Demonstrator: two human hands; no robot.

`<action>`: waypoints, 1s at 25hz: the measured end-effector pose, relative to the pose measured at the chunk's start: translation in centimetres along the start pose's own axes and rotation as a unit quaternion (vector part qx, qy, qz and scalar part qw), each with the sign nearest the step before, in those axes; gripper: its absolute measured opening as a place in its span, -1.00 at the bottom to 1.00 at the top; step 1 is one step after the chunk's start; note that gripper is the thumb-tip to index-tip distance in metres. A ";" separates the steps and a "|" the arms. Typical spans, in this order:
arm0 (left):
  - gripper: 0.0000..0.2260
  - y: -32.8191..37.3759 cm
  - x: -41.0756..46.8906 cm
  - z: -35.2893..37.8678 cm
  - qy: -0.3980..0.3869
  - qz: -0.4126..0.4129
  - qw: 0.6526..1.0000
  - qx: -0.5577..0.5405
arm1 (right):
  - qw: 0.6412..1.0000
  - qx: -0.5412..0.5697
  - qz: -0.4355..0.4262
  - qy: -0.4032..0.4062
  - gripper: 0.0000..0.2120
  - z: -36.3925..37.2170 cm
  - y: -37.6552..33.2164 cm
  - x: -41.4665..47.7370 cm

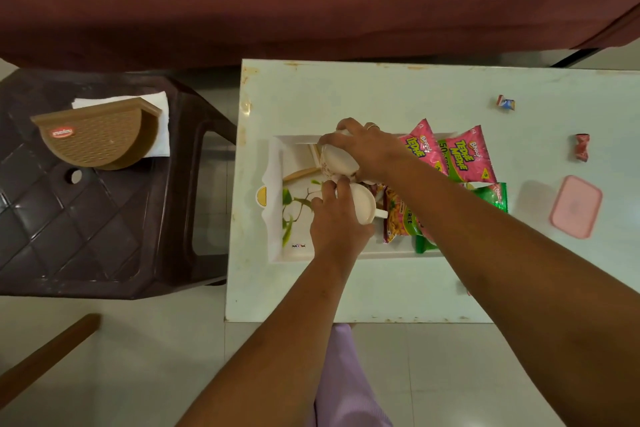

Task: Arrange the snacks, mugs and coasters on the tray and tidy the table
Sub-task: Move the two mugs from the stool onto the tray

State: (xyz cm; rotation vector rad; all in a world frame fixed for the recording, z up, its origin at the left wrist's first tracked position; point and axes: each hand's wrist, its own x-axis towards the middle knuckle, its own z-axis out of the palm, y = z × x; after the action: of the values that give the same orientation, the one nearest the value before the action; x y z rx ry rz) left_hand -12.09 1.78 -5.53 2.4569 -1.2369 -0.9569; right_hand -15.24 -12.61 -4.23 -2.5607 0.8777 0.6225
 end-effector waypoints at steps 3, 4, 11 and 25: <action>-0.19 0.4 -0.2 0.2 0.011 -0.016 1.000 -0.022 | 1.000 0.000 -0.016 -0.006 -0.23 -0.4 0.3 0.0; -0.19 0.5 -0.3 0.3 0.012 -0.023 0.999 -0.033 | 1.000 -0.003 -0.022 -0.007 -0.23 -0.5 0.4 0.0; -0.22 0.7 -0.2 0.7 0.022 -0.030 0.997 -0.061 | 0.999 0.008 -0.025 -0.034 -0.22 -1.2 0.5 -0.2; -0.20 0.8 -0.6 0.2 0.068 -0.055 0.994 -0.060 | 0.994 -0.091 -0.009 -0.065 -0.06 -1.5 1.8 -0.9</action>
State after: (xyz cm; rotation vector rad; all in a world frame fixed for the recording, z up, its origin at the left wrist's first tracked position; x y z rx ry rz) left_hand -12.98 1.81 -5.10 2.4711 -0.9801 -0.8494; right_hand -16.56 -14.20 -2.84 -2.6474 0.7861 0.8896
